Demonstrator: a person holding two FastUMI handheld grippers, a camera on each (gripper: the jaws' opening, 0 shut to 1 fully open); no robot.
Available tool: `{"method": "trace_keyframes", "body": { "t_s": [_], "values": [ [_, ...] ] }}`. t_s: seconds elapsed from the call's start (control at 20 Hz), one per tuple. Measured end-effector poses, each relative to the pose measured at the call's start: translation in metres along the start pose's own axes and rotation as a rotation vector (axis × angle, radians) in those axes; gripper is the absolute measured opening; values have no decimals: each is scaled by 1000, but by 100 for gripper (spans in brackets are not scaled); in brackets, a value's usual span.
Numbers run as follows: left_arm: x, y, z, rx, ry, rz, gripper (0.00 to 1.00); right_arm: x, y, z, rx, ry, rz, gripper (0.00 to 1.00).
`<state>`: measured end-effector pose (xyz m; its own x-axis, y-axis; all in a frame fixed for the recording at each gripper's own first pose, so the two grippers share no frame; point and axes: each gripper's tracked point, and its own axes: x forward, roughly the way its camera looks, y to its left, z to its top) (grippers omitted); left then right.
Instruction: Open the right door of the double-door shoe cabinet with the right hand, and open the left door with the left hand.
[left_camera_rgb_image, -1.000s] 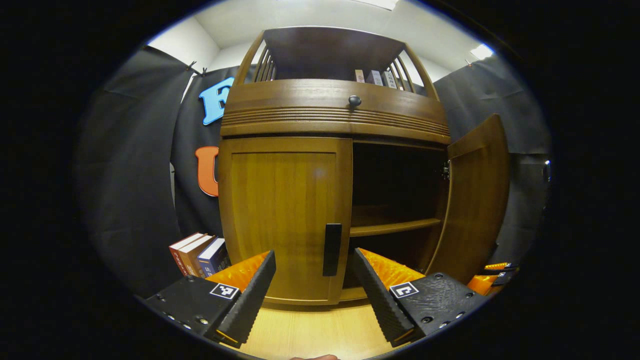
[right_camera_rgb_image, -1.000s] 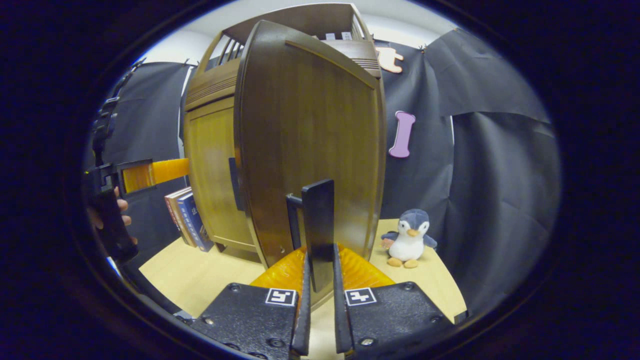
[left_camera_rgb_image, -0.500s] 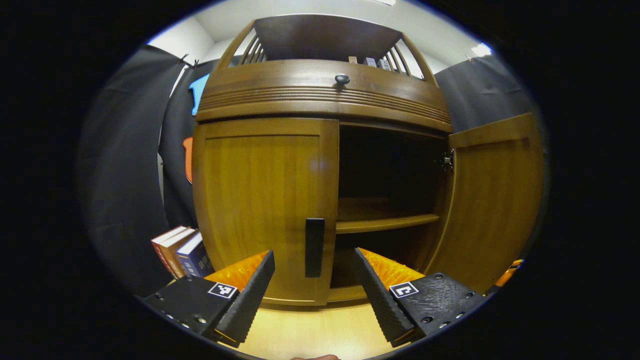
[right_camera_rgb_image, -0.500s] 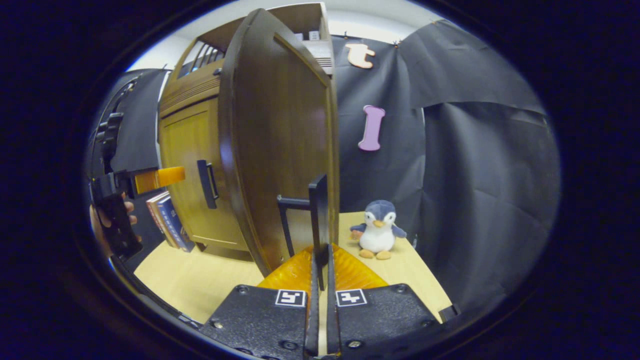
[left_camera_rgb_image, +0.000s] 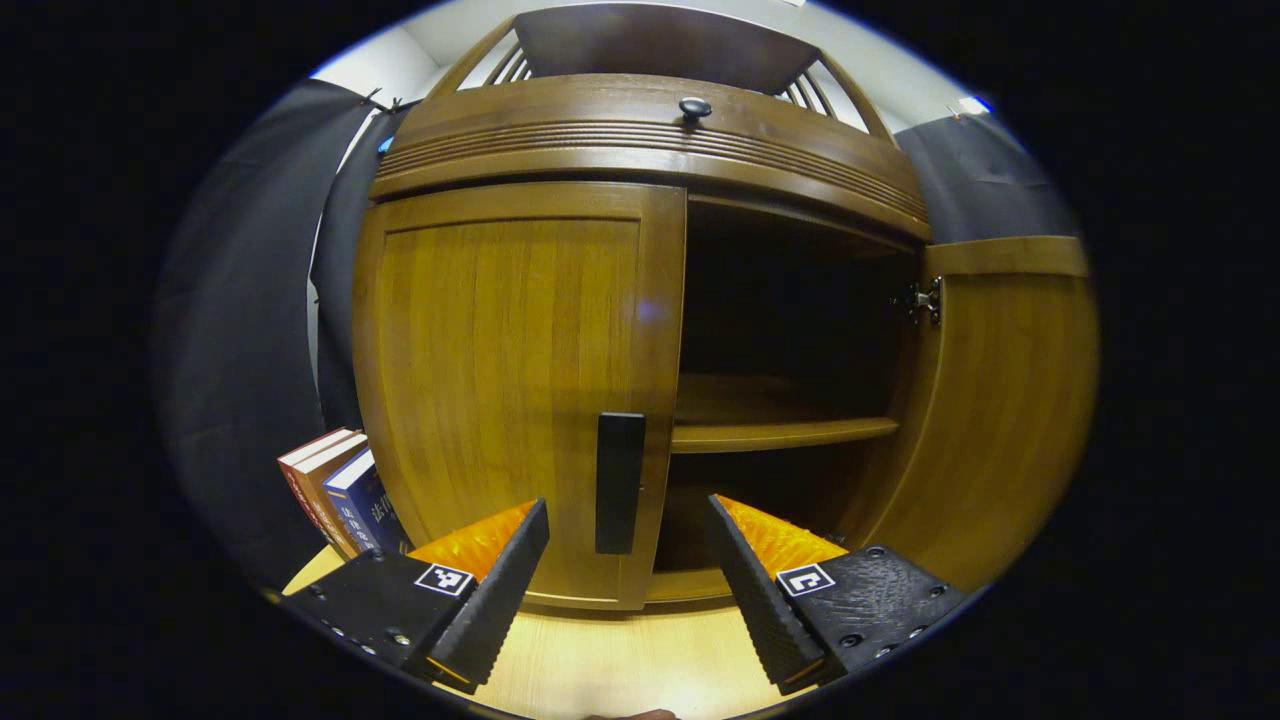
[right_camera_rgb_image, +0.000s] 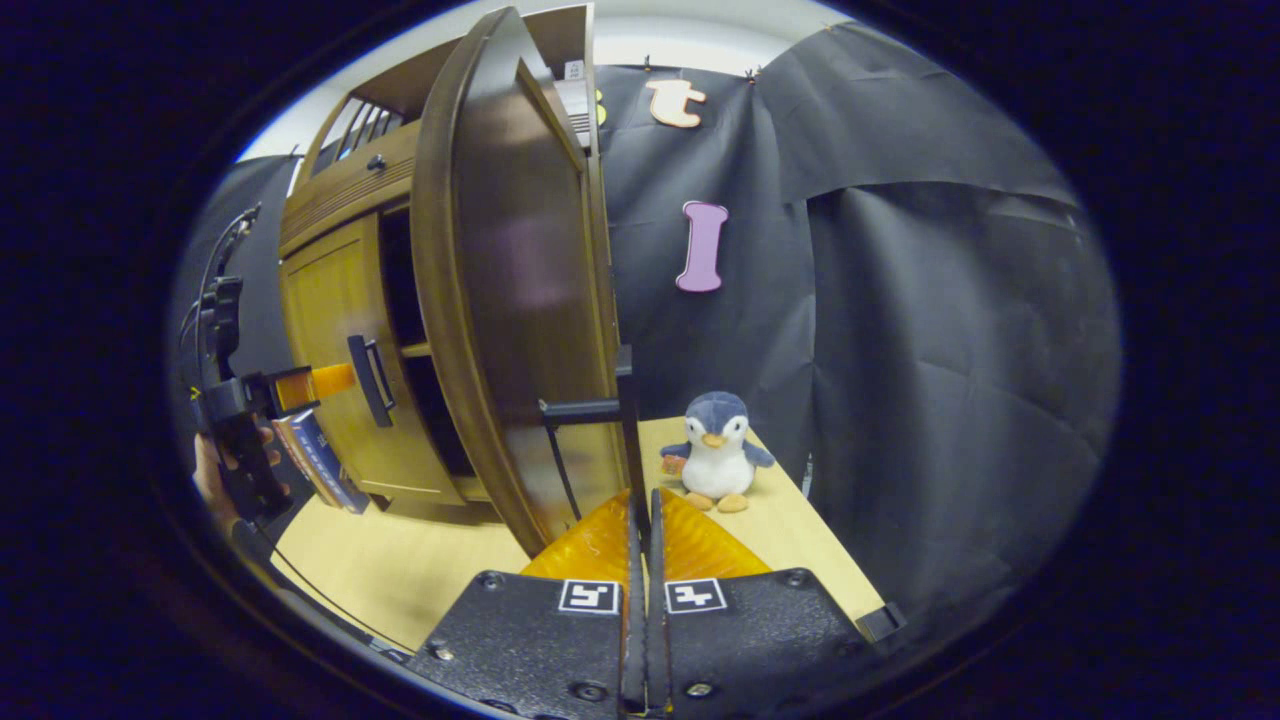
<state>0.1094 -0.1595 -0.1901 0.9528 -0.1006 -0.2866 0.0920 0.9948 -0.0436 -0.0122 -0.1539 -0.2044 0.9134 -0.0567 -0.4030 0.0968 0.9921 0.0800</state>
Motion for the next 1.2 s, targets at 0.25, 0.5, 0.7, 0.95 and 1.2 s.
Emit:
{"method": "trace_keyframes", "body": {
  "t_s": [0.25,0.5,0.7,0.95,1.2],
  "values": [
    [27,9,-9,34,1,22,94,1,-6,1,7,-6,30,4],
    [53,22,-19,51,20,54,100,0,-12,2,-14,0,22,4],
    [78,29,-23,64,19,63,94,1,-13,1,-13,-4,22,4],
    [89,22,-24,77,2,20,76,-4,-19,0,-5,5,9,4],
    [91,10,-22,53,-6,-59,53,-5,-22,-1,-3,6,-1,4]
  ]
}}
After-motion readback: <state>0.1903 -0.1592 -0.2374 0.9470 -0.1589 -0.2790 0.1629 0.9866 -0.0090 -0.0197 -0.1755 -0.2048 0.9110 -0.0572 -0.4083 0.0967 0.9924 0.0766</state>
